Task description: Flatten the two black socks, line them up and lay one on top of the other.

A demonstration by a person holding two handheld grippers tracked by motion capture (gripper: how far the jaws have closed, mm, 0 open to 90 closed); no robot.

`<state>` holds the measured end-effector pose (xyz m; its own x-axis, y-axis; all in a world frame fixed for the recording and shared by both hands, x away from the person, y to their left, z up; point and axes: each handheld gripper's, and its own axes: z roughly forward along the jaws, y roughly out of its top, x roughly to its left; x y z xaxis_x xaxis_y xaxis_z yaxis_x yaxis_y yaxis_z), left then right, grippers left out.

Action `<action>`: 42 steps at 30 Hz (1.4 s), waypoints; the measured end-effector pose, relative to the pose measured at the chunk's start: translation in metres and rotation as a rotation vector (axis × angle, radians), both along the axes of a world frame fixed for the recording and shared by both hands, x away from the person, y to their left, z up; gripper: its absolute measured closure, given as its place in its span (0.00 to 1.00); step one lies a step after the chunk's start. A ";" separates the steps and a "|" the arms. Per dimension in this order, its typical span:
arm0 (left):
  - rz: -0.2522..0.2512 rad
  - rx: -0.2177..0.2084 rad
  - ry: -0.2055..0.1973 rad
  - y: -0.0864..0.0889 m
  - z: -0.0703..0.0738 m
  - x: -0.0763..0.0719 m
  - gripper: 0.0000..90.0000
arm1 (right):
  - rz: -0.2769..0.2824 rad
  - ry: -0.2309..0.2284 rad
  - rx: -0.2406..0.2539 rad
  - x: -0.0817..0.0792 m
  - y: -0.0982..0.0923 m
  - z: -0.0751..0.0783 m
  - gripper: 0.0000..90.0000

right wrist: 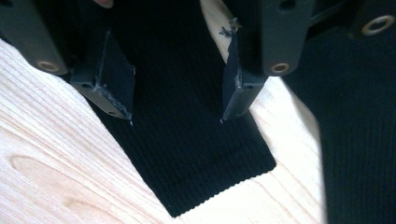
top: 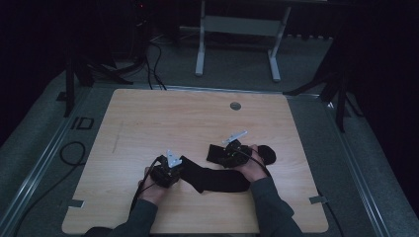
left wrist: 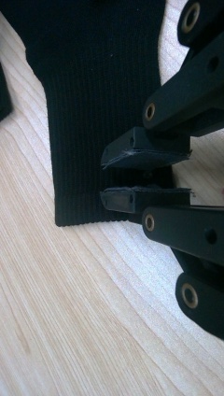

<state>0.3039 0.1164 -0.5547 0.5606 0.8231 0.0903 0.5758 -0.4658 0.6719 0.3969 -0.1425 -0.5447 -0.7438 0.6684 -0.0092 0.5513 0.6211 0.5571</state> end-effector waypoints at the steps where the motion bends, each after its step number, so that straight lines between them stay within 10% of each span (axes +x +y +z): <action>1: 0.001 0.000 -0.001 0.000 0.000 0.000 0.87 | -0.006 0.000 0.000 0.001 0.000 0.000 0.51; 11: 0.000 -0.007 -0.004 -0.003 -0.001 -0.001 0.87 | -0.142 0.036 0.068 0.012 -0.005 0.001 0.90; 18: -0.003 -0.009 -0.004 -0.003 -0.001 -0.001 0.87 | -0.196 0.078 0.126 0.016 -0.008 0.001 0.93; 42: -0.003 -0.014 -0.001 -0.003 -0.001 -0.002 0.86 | -0.058 -0.135 0.383 -0.052 0.002 0.104 0.93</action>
<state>0.3023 0.1139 -0.5552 0.5628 0.8228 0.0791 0.5738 -0.4578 0.6791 0.3450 -0.1400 -0.4406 -0.7139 0.6833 0.1531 0.4852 0.3250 0.8118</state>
